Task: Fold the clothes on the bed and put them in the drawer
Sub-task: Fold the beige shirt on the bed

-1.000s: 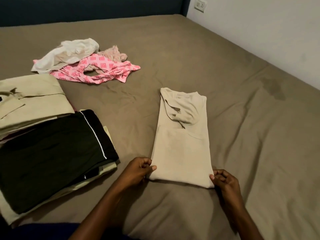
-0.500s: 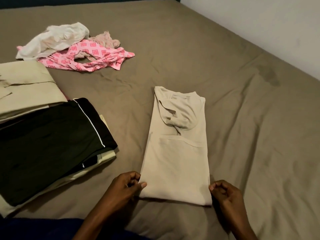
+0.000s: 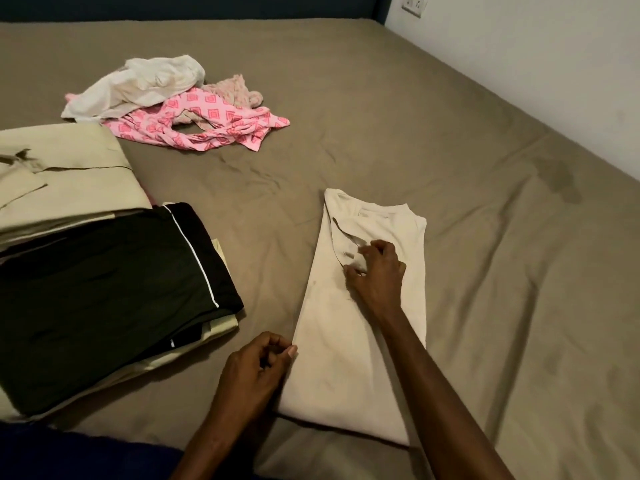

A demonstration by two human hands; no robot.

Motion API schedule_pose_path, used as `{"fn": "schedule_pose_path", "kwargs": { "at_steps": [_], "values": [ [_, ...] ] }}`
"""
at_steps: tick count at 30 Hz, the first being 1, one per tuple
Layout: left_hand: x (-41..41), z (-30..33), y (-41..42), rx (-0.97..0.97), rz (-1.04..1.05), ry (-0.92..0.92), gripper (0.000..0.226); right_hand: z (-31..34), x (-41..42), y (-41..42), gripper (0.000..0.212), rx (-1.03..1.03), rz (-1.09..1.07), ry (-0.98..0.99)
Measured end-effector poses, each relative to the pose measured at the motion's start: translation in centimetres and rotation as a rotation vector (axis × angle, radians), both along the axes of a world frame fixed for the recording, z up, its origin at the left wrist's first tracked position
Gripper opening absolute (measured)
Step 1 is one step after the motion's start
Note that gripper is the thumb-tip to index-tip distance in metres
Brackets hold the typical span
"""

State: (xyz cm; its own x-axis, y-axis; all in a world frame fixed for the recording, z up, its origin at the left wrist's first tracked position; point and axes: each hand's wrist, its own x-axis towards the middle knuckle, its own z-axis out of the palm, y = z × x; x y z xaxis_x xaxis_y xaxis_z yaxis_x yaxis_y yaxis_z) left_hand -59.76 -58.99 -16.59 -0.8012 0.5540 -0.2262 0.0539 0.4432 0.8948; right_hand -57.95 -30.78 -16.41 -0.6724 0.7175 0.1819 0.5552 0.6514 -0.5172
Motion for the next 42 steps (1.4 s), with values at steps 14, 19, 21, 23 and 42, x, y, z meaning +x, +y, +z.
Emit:
{"fn": "schedule_pose_path", "kwargs": {
  "at_steps": [14, 19, 21, 23, 42],
  "values": [
    [-0.1, -0.8, -1.3, 0.068, 0.025, -0.063, 0.008, 1.5, 3.1, 0.2, 0.018, 0.020, 0.032, 0.272],
    [-0.6, -1.4, -2.0, -0.010, -0.013, 0.194, 0.021, -1.0, -0.1, 0.7, 0.072, 0.156, 0.336, -0.205],
    [-1.0, -1.4, -2.3, -0.023, -0.024, 0.246, 0.028, -2.2, -0.4, 0.4, 0.082, 0.138, 0.443, -0.349],
    [-1.3, -1.6, -2.3, -0.034, -0.030, 0.263, 0.034, -1.1, -0.1, 0.3, 0.074, -0.051, 0.454, -0.290],
    [-3.7, -1.1, 1.5, -0.213, -0.635, 0.862, 0.076, -1.8, 23.0, -1.3, 0.043, 0.054, 0.324, -0.014]
  ]
}}
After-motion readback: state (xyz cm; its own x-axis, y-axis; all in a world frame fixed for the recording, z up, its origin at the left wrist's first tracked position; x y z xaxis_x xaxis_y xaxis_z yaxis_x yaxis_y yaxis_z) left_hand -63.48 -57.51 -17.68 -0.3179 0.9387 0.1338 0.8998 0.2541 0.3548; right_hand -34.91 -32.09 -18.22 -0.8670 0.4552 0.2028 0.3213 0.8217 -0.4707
